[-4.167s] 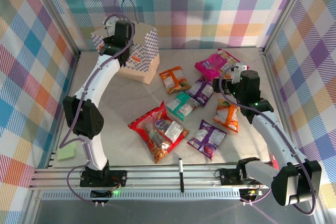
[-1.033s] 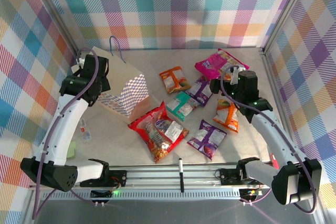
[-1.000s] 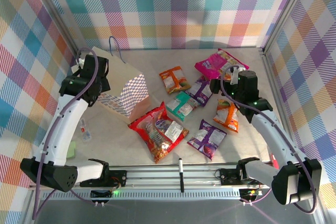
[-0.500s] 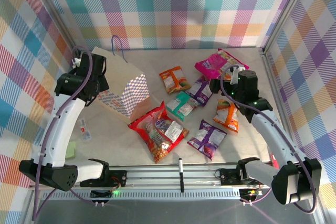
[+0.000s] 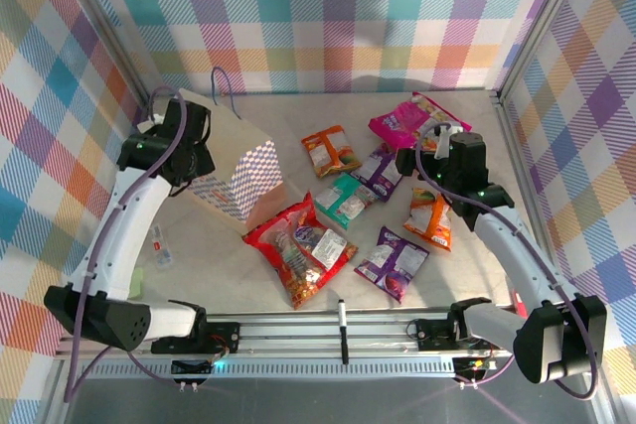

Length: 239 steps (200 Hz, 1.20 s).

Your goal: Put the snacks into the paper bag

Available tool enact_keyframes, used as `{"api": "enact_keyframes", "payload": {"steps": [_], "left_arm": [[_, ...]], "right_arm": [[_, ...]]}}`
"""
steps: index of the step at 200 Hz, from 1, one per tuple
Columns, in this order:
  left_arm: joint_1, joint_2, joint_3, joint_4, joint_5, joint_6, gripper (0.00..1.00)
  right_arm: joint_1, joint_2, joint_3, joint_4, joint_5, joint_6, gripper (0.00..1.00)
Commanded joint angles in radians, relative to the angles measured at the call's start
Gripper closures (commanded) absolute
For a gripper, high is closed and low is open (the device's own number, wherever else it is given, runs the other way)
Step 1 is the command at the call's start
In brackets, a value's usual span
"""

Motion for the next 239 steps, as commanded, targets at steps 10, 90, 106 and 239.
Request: {"api": "enact_keyframes", "payload": {"steps": [10, 90, 106, 239], "left_arm": [[0.009, 0.036, -0.001, -0.024, 0.044, 0.028, 0.59], [0.032, 0.093, 0.07, -0.068, 0.011, 0.175, 0.89], [0.04, 0.103, 0.111, -0.077, 0.022, 0.203, 0.89], [0.116, 0.075, 0.014, 0.186, 0.213, 0.475, 0.95]], "right_arm": [[0.007, 0.001, 0.018, 0.035, 0.002, -0.007, 0.0], [0.007, 0.0, 0.018, 0.038, 0.004, -0.002, 0.0], [0.007, -0.002, 0.017, 0.036, 0.008, -0.005, 0.0], [0.007, -0.001, 0.01, 0.037, 0.022, -0.01, 0.0]]}}
